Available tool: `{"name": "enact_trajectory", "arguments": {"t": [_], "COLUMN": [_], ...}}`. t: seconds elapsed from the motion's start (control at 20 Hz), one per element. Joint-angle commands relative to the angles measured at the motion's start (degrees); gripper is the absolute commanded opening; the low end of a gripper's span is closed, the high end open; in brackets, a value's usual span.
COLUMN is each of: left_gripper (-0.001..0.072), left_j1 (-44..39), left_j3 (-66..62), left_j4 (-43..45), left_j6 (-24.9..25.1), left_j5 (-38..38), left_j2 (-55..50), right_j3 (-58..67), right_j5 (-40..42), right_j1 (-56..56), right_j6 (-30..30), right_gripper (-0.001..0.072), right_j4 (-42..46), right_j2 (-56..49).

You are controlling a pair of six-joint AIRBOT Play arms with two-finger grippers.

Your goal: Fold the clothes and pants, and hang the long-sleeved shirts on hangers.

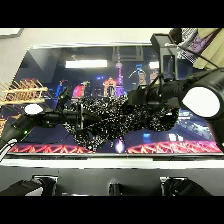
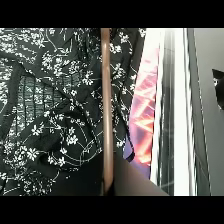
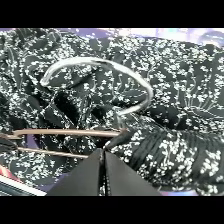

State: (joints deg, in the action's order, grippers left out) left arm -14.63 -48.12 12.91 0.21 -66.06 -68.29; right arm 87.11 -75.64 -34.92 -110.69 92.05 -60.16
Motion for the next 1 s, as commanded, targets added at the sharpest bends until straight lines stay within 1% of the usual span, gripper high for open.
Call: {"name": "enact_trajectory", "arguments": {"t": [0.0,0.05,0.1,0.15,0.2,0.25,0.5,0.55,0.6,0.65,0.7,0.75,0.8,0.85,0.9,0.95], "left_gripper": [0.0016,0.0016,0.0016,0.0016,0.0015,0.0016,0.0015,0.0015,0.0015,0.0015,0.0015,0.0015,0.0016,0.0016,0.0017,0.0018], "left_j1": [-0.46,-0.46,-0.46,-0.46,-0.46,-0.46,-0.46,-0.46,-0.46,-0.46,-0.46,-0.46,-0.46,-0.46,-0.46,-0.46], "left_j3": [-0.04,-0.04,-0.04,-0.04,-0.04,-0.04,-0.04,-0.04,-0.04,-0.04,-0.04,-0.04,-0.04,-0.04,-0.04,-0.04], "left_j4": [-0.96,-0.96,-0.96,-0.96,-0.96,-0.96,-0.96,-0.96,-0.96,-0.96,-0.96,-0.96,-0.94,-0.92,-0.92,-0.92], "left_j6": [0.07,0.07,0.07,0.07,0.07,0.07,0.07,0.09,0.07,0.07,0.09,0.07,0.07,0.07,0.04,0.04], "left_j5": [0.13,0.13,0.13,0.13,0.13,0.15,0.15,0.15,0.17,0.15,0.15,0.15,0.15,0.17,0.15,0.17], "left_j2": [-0.66,-0.66,-0.66,-0.66,-0.66,-0.66,-0.66,-0.66,-0.66,-0.66,-0.66,-0.66,-0.66,-0.66,-0.66,-0.66], "right_j3": [0.04,0.04,0.04,0.04,0.07,0.07,0.07,0.07,0.07,0.07,0.07,0.07,0.07,0.07,0.07,0.04], "right_j5": [0.76,0.55,0.52,0.26,-0.35,-1.05,-1.01,-1.38,-2.86,-5.46,-7.93,-10.03,-10.99,-11.82,-12.9,-14.21], "right_j1": [0.0,0.0,0.0,0.0,0.0,0.0,0.02,0.02,0.09,2.01,6.1,12.33,18.43,24.02,27.21,28.52], "right_j6": [-0.13,-0.11,-0.15,-0.37,-0.98,-1.16,-2.12,-4.85,-9.14,-13.16,-14.08,-11.67,-4.5,5.77,15.85,26.58], "right_gripper": [0.0017,0.0017,0.0035,0.0153,0.0363,0.0424,0.0428,0.0428,0.0436,0.0495,0.0506,0.053,0.0527,0.0522,0.0525,0.0527], "right_j4": [-0.66,-0.22,0.13,0.13,0.13,0.13,0.61,3.37,8.46,13.18,13.49,10.03,3.34,-4.22,-9.05,-11.26], "right_j2": [-0.13,-0.13,-0.13,-0.07,0.04,0.28,3.98,5.22,6.43,7.58,8.22,8.24,7.76,6.95,5.99,4.98]}}
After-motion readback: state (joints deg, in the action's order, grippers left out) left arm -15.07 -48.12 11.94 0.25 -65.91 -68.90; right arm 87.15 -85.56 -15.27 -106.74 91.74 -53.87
